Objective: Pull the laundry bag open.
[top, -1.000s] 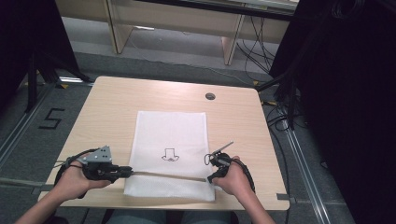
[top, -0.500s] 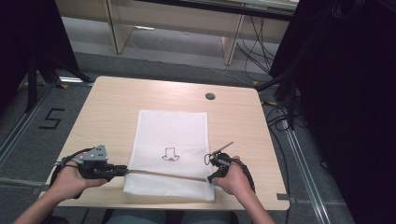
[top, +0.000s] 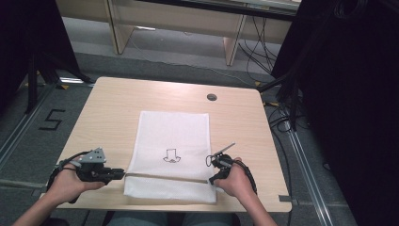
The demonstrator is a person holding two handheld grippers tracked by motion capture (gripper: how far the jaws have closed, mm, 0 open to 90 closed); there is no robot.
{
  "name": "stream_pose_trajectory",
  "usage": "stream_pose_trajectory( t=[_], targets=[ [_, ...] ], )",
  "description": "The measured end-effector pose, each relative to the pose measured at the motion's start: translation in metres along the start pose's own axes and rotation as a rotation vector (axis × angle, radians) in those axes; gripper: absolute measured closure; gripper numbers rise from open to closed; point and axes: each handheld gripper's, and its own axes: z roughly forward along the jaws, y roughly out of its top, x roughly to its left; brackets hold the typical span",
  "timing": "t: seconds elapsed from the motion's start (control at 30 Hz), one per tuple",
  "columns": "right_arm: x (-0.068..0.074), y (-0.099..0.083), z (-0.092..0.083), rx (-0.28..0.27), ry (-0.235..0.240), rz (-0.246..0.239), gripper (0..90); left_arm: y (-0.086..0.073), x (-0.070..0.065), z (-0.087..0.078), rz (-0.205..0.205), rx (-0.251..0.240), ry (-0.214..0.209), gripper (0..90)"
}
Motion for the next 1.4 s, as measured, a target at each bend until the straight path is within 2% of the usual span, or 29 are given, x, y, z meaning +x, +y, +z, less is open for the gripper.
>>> stream_pose_trajectory(
  t=[0.03,0.07,0.1,0.2,0.23,0.27,0.33,0.43,0.57,0.67,0.7,0.73,0.8,0.83,0.87,0.9,0.93,0.97,1.0,1.1,1.13,1.17,1.2,1.23,1.27,1.3,1.33,1.37,1.4],
  targets=[
    [0.000,0.000,0.000,-0.001,-0.001,0.000,90.0,0.000,0.002,0.001,0.024,0.024,0.009,82.0],
    [0.001,0.000,0.000,0.001,-0.004,0.007,90.0,-0.001,0.000,0.002,0.019,0.020,0.008,82.0],
    [0.001,0.000,0.000,0.001,-0.004,0.005,90.0,-0.002,0.000,0.004,0.033,0.044,0.022,82.0],
    [0.003,0.001,0.000,0.022,-0.012,0.031,90.0,-0.002,0.001,0.006,0.055,0.063,0.028,81.9],
    [0.002,0.001,-0.001,0.025,-0.007,0.023,90.0,-0.003,0.001,0.006,0.056,0.085,0.031,81.9],
    [0.002,0.001,0.000,0.023,-0.008,0.018,90.0,-0.004,0.000,0.008,0.038,0.072,0.032,82.0],
    [0.002,0.001,0.000,0.021,-0.004,0.014,90.0,-0.005,0.001,0.009,0.034,0.083,0.030,82.0],
    [0.002,0.001,-0.001,0.023,-0.003,0.020,90.0,-0.005,0.003,0.010,0.075,0.127,0.031,82.0],
    [0.003,0.000,-0.001,0.001,-0.010,0.005,90.0,-0.007,0.003,0.015,0.076,0.146,0.035,81.9],
    [0.002,-0.001,0.000,-0.003,-0.012,-0.013,90.0,-0.009,0.002,0.018,0.062,0.145,0.014,81.7],
    [0.003,-0.002,0.001,-0.018,-0.020,0.000,90.0,-0.009,0.003,0.018,0.081,0.155,0.020,81.6],
    [0.003,-0.002,0.000,0.000,-0.019,0.006,90.0,-0.009,0.003,0.017,0.092,0.153,0.018,81.6],
    [0.002,-0.004,0.000,-0.034,-0.002,-0.014,90.0,-0.010,0.003,0.018,0.076,0.149,0.018,81.5],
    [0.001,-0.004,-0.001,-0.029,0.002,-0.017,90.0,-0.009,0.003,0.017,0.090,0.150,0.017,81.4],
    [0.002,-0.004,-0.001,-0.028,-0.001,-0.008,89.1,-0.010,0.003,0.018,0.073,0.144,0.014,81.2],
    [0.000,-0.005,-0.001,-0.042,0.008,-0.019,86.3,-0.009,0.004,0.017,0.084,0.152,0.009,80.9],
    [0.000,-0.006,0.000,-0.057,0.015,-0.026,83.4,-0.009,0.004,0.017,0.085,0.144,0.018,80.2],
    [0.001,-0.007,-0.003,-0.044,0.031,-0.008,80.3,-0.010,0.003,0.017,0.062,0.122,0.016,79.4],
    [0.002,-0.007,-0.004,-0.048,0.039,-0.002,78.0,-0.009,0.004,0.016,0.092,0.135,0.022,78.3],
    [0.003,-0.011,-0.007,-0.068,0.049,-0.011,72.7,-0.010,0.003,0.015,0.069,0.113,-0.014,70.9],
    [0.002,-0.012,-0.007,-0.084,0.050,-0.026,71.7,-0.010,0.002,0.014,0.057,0.089,-0.027,68.2],
    [0.001,-0.013,-0.009,-0.091,0.051,-0.025,70.6,-0.009,0.004,0.013,0.072,0.084,-0.020,64.3],
    [0.002,-0.014,-0.011,-0.097,0.042,-0.007,70.5,-0.008,0.003,0.013,0.057,0.061,-0.022,62.0],
    [0.000,-0.014,-0.013,-0.117,0.054,-0.016,70.1,-0.007,0.004,0.012,0.057,0.041,-0.017,59.3],
    [0.000,-0.014,-0.017,-0.122,0.061,0.007,69.3,-0.007,0.005,0.012,0.048,0.010,-0.016,55.4],
    [-0.001,-0.014,-0.019,-0.145,0.030,0.016,68.3,-0.006,0.006,0.011,0.045,-0.006,-0.009,53.0],
    [0.000,-0.014,-0.021,-0.168,0.036,0.012,67.2,-0.005,0.007,0.010,0.017,-0.054,-0.006,50.9],
    [-0.001,-0.013,-0.022,-0.192,0.024,0.007,66.0,-0.005,0.009,0.008,0.023,-0.065,0.001,48.2],
    [-0.003,-0.013,-0.023,-0.196,0.023,-0.003,65.1,-0.004,0.010,0.007,0.003,-0.099,0.016,46.2]
  ],
)
